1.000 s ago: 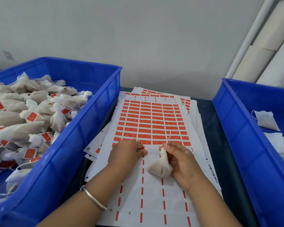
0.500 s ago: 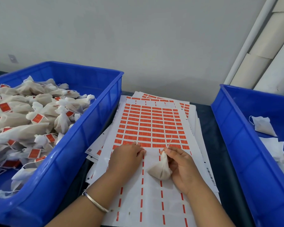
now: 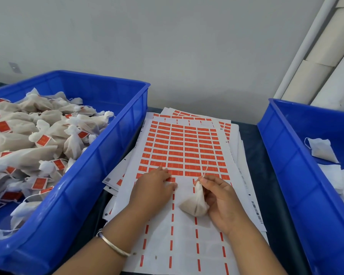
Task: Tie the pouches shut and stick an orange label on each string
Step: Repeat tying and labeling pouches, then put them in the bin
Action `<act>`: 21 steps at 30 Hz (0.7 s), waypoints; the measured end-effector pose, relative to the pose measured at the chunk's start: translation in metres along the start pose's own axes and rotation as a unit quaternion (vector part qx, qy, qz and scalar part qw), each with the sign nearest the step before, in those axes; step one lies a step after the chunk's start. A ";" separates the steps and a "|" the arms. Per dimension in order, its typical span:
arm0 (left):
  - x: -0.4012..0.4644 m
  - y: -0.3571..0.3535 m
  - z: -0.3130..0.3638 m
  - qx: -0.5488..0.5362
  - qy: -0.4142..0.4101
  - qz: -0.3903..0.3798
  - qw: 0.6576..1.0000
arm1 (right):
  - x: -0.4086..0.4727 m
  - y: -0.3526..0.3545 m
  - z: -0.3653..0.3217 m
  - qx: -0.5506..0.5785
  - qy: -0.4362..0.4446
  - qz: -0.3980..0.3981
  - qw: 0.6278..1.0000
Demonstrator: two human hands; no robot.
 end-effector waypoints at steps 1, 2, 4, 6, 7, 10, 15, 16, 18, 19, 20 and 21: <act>0.001 0.000 0.000 0.004 -0.004 -0.002 1.000 | 0.000 0.000 0.000 -0.003 0.002 0.000 1.000; 0.002 0.000 0.001 0.008 -0.009 -0.001 1.000 | 0.000 -0.001 0.000 -0.006 0.003 0.001 1.000; 0.003 0.002 0.002 0.022 -0.019 0.000 1.000 | 0.000 -0.001 0.000 -0.008 0.005 0.006 1.000; 0.003 0.002 0.003 0.038 -0.025 -0.002 0.999 | 0.000 -0.001 0.000 -0.007 0.004 0.011 1.000; 0.003 0.002 0.004 0.049 -0.028 -0.004 0.998 | -0.001 -0.001 0.000 -0.007 0.004 0.013 1.000; 0.001 0.001 0.005 0.079 -0.037 -0.009 0.996 | -0.001 -0.002 0.000 -0.008 0.002 0.017 1.000; -0.003 0.002 0.010 0.101 -0.055 0.031 0.993 | -0.002 -0.003 0.000 -0.017 0.004 0.021 1.000; -0.004 0.003 0.011 0.101 -0.059 0.040 0.992 | -0.002 -0.002 0.000 -0.016 0.005 0.022 1.000; -0.004 0.003 0.011 0.095 -0.065 0.053 0.992 | -0.001 -0.001 0.001 -0.013 0.002 0.023 1.000; -0.004 0.004 0.010 0.087 -0.064 0.059 0.992 | -0.001 -0.001 0.001 -0.013 0.000 0.023 1.000; -0.004 0.004 0.009 0.075 -0.059 0.065 0.993 | -0.001 0.000 0.001 -0.013 -0.002 0.022 1.000; -0.004 0.005 0.007 0.058 -0.051 0.071 0.995 | -0.001 -0.001 0.001 -0.013 -0.003 0.022 1.000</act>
Point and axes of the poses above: each hand's wrist, its own x-axis towards the middle knuckle, its own y-axis out of the back of the hand, z = x × y, the point moved 4 cm from there along x, towards the middle knuckle, and after that the axes turned 2 degrees about -x, right-handed, at the moved point
